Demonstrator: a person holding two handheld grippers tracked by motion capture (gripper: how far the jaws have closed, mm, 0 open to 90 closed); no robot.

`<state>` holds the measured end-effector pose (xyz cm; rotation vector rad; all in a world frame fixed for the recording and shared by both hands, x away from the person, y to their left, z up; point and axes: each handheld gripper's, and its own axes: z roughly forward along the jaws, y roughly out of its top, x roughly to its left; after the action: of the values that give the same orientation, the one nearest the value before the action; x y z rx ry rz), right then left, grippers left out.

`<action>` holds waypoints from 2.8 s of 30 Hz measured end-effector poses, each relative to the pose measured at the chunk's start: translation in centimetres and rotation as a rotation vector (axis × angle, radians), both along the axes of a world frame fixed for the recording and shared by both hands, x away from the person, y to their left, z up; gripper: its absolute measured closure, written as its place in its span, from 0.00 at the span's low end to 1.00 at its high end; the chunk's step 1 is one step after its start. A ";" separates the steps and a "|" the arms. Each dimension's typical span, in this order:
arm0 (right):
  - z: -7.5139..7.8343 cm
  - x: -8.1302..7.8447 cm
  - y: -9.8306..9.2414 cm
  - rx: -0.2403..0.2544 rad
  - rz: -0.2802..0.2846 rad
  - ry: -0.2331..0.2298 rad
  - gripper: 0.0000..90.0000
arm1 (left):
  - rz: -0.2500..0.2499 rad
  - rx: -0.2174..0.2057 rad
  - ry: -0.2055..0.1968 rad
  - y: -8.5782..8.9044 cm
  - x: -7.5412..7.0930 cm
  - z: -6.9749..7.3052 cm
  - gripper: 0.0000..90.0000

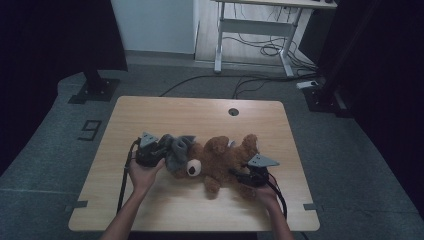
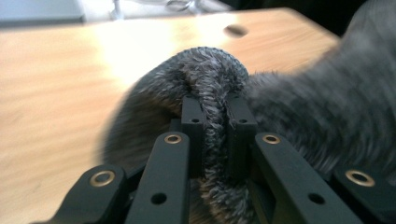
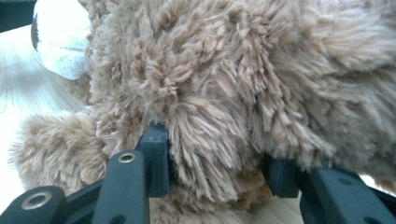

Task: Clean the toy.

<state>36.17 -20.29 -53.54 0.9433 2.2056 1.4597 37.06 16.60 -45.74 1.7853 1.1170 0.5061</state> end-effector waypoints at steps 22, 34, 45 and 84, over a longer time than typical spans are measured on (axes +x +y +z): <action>0.0 -0.2 0.0 0.004 -0.007 0.005 0.57 | -0.304 0.123 0.057 -20.2 2.8 1.8 0.89; -0.1 -0.2 0.1 -0.010 -0.010 0.003 0.57 | -0.233 0.107 0.039 -15.2 2.2 1.2 0.89; -0.1 0.0 0.0 0.001 -0.012 0.002 0.57 | -0.066 0.086 0.051 -4.6 1.7 -0.2 0.90; -0.3 0.2 -0.8 0.009 -0.031 0.015 0.60 | -0.102 0.003 -0.041 -4.4 -0.2 4.2 0.90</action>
<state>36.42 -21.04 -53.80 0.9897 2.1867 1.4547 36.85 12.25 -41.50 1.8163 0.9919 0.4817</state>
